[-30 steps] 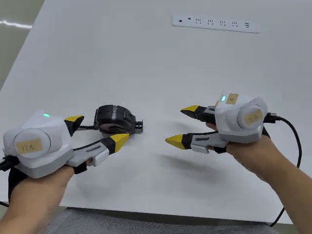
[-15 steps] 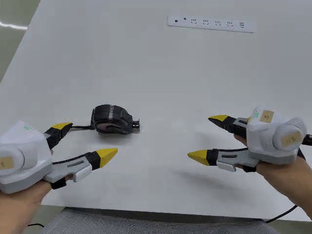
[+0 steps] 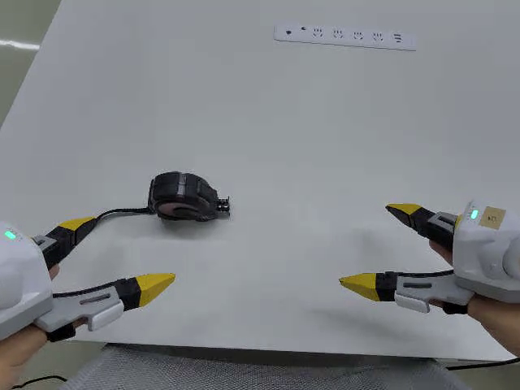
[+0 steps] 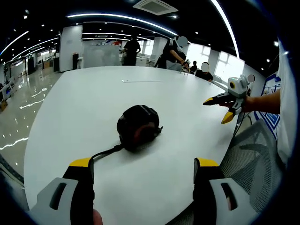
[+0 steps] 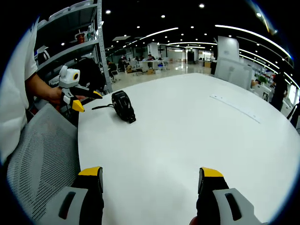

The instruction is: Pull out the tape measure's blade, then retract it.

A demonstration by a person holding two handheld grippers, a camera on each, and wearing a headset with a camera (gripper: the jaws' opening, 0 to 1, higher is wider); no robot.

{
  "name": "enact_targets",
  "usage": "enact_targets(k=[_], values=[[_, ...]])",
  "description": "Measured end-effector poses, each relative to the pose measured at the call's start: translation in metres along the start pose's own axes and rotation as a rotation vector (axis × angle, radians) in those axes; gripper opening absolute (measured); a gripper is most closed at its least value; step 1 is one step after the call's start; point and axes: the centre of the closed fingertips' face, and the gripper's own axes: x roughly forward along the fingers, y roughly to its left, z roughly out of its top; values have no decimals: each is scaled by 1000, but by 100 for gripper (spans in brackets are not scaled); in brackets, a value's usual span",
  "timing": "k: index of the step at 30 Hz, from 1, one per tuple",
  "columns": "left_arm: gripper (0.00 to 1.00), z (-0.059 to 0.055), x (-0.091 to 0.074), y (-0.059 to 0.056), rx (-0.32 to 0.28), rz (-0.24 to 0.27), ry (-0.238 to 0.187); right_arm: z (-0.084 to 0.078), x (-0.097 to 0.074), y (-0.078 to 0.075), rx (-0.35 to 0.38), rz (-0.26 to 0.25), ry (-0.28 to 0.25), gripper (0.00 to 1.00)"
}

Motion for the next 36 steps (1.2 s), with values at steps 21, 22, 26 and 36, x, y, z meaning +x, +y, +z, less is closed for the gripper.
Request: enact_targets(k=[21, 22, 26, 36], values=[[89, -1, -16, 1, 30, -35, 15, -16, -25, -7, 16, -41, 30, 87], [88, 0, -16, 1, 33, -35, 15, -16, -26, -7, 16, -42, 31, 87], [88, 0, -16, 2, 30, -37, 13, -18, -27, -6, 23, -43, 33, 87], [87, 2, -14, 1, 39, -54, 15, -18, -24, -3, 26, -41, 32, 87]])
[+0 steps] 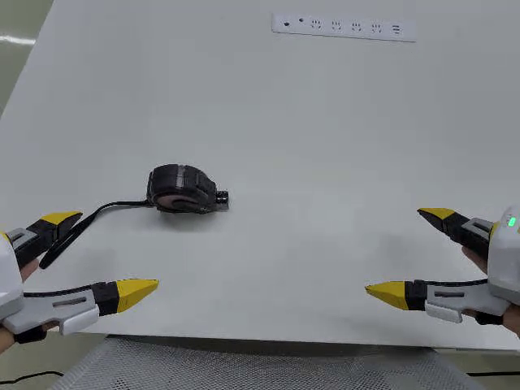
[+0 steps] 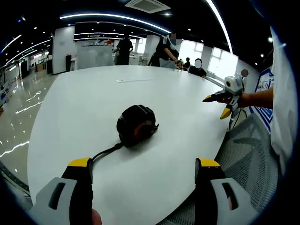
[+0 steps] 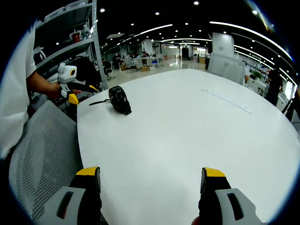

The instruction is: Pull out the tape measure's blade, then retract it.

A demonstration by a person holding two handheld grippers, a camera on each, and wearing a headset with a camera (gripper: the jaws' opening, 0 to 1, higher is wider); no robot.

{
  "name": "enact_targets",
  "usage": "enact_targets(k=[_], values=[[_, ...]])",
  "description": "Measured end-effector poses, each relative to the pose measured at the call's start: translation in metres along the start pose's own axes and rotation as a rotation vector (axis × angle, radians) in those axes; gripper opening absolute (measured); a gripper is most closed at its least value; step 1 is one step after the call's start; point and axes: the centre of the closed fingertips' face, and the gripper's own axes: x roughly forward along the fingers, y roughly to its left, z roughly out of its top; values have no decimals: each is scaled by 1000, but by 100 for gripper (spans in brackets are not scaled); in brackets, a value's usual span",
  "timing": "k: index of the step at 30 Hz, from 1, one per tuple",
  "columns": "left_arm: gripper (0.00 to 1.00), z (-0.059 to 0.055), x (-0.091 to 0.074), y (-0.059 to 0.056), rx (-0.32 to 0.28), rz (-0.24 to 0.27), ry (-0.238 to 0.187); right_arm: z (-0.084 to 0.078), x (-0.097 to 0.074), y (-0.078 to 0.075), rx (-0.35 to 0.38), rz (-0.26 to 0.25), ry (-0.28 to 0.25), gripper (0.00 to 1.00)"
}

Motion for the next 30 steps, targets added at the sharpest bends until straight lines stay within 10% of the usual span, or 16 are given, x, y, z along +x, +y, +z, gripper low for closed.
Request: enact_targets(k=[30], values=[[86, 3, 5, -3, 17, -24, 1, -1, 0, 4, 6, 4, -4, 87]])
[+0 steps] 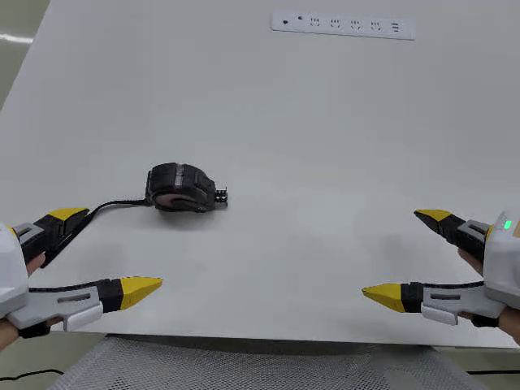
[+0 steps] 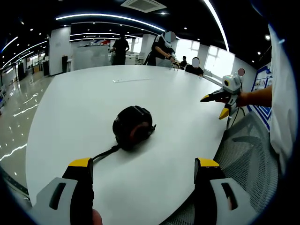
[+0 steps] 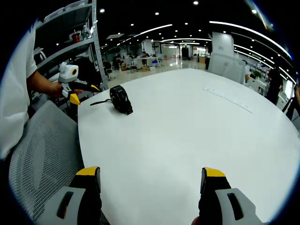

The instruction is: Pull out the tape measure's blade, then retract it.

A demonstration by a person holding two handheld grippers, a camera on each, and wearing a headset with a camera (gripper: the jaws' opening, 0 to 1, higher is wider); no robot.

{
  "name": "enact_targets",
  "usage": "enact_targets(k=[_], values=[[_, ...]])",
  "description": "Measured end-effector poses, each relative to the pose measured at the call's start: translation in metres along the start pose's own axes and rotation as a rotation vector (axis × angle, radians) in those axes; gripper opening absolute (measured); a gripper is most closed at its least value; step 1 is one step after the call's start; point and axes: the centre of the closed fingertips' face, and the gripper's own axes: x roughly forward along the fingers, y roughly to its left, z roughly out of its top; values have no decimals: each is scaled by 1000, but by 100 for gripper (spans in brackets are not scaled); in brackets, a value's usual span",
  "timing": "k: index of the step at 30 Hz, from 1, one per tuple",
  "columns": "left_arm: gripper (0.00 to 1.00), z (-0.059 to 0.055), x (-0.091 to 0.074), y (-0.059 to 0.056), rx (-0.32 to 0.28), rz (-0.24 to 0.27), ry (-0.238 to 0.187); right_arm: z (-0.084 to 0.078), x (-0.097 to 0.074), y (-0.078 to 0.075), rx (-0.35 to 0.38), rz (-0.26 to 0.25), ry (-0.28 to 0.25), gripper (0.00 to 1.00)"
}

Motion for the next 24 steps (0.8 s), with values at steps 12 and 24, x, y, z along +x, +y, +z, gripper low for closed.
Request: enact_targets(k=[12, 24], values=[[85, 0, 0, 2, 2, 4, 1, -1, 0, 2, -1, 1, 3, 87], [85, 1, -1, 0, 10, 2, 0, -1, 1, 2, -3, 2, 2, 87]])
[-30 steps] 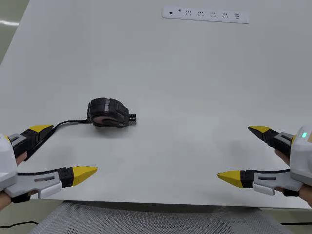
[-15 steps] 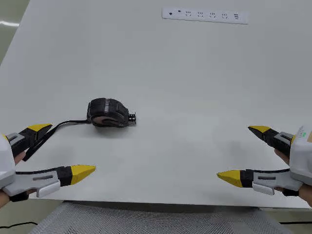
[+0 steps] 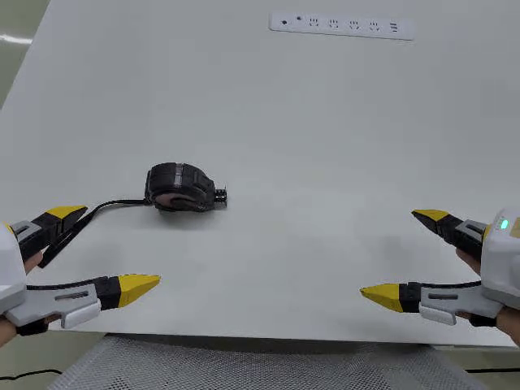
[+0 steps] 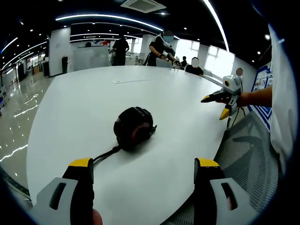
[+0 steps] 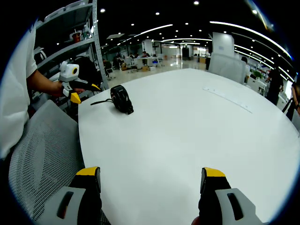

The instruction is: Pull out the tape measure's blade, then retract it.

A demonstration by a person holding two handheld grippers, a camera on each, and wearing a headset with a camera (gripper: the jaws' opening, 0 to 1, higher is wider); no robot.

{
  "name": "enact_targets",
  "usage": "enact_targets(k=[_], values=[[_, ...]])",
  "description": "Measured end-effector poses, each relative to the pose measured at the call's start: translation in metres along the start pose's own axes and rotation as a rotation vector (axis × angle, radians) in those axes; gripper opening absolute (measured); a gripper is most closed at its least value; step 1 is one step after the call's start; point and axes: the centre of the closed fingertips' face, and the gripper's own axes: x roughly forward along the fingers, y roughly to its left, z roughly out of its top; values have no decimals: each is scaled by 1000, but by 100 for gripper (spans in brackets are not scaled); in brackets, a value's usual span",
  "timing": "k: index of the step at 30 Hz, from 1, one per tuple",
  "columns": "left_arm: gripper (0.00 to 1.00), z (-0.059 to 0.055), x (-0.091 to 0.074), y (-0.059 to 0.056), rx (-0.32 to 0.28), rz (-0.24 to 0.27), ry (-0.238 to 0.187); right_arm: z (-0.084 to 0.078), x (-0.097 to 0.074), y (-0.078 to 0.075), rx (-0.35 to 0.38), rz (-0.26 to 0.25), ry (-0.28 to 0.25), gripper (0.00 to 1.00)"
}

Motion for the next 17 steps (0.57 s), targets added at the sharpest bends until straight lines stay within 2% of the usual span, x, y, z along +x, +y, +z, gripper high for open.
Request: enact_targets(k=[17], values=[[85, 1, -1, 0, 4, -2, -2, 0, -1, 2, 2, -2, -1, 87]])
